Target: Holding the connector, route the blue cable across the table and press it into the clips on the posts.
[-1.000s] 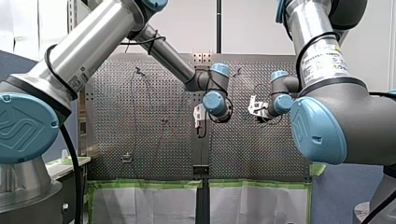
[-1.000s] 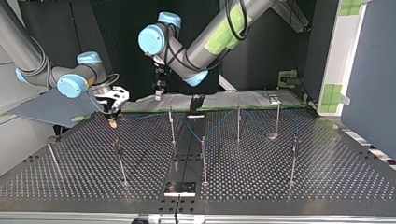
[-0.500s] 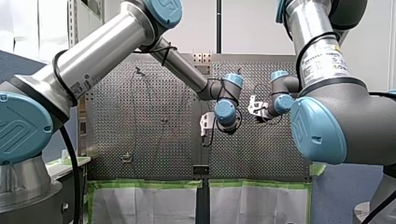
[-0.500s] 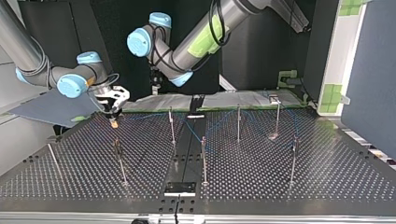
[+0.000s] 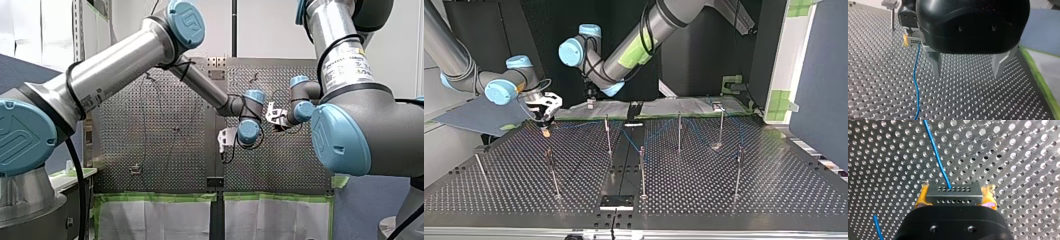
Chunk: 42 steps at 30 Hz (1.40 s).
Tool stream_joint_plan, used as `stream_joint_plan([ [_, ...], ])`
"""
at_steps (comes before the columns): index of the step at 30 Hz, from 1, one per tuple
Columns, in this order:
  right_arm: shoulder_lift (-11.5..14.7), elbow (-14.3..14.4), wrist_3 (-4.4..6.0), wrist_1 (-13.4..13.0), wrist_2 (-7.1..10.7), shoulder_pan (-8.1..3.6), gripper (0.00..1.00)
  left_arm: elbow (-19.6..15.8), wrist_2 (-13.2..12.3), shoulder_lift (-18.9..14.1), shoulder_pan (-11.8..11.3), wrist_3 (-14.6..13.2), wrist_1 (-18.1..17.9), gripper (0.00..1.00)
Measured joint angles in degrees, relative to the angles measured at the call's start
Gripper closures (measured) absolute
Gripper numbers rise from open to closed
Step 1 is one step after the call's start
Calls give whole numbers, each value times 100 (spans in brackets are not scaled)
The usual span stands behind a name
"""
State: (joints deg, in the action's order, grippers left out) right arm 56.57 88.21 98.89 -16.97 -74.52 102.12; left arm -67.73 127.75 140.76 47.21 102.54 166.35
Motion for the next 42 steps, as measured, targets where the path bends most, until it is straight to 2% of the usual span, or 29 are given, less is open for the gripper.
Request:
stream_joint_plan([
  [10, 0, -1, 0, -1, 7, 0, 100, 473, 314, 92, 40, -44, -143, 0],
  [16, 0, 0, 2, -1, 7, -2, 100, 750, 372, 92, 27, -50, -222, 0],
  [20, 0, 0, 7, 0, 7, -4, 100, 701, 358, 94, -23, -56, -321, 0],
  [30, 0, 0, 5, -1, 11, -14, 100, 322, 237, 97, -182, -60, -520, 0],
  [36, 0, 0, 1, -1, 35, -14, 100, 427, 171, 147, -202, -62, -583, 0],
  [42, 0, 0, 0, -1, 40, -13, 100, 698, 133, 389, -186, -35, -381, 0],
])
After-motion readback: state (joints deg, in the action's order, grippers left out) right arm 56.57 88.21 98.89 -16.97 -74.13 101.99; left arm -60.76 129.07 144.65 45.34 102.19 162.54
